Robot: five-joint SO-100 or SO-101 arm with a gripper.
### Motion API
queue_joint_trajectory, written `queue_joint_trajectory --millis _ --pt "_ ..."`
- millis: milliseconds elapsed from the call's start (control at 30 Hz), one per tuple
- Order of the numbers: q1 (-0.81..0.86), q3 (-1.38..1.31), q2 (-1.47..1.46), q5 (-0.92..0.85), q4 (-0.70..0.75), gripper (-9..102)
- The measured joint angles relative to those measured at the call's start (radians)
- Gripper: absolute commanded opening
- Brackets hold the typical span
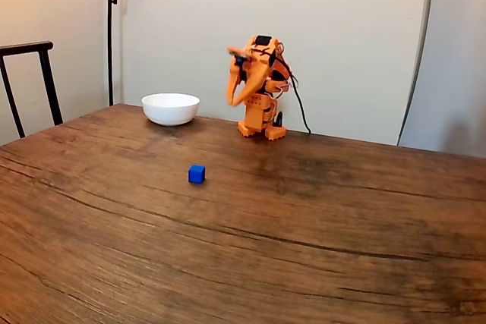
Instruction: Grasp the cube and drop it in the bowl
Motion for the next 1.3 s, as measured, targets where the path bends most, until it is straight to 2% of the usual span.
queue_joint_trajectory --millis 200,767,1300 --pt "0.006 -0.121 -0.163 0.005 0.0 0" --pt "0.037 -0.689 -0.959 0.009 -0.002 0" --pt "-0.002 -1.009 -1.387 0.009 0.0 0"
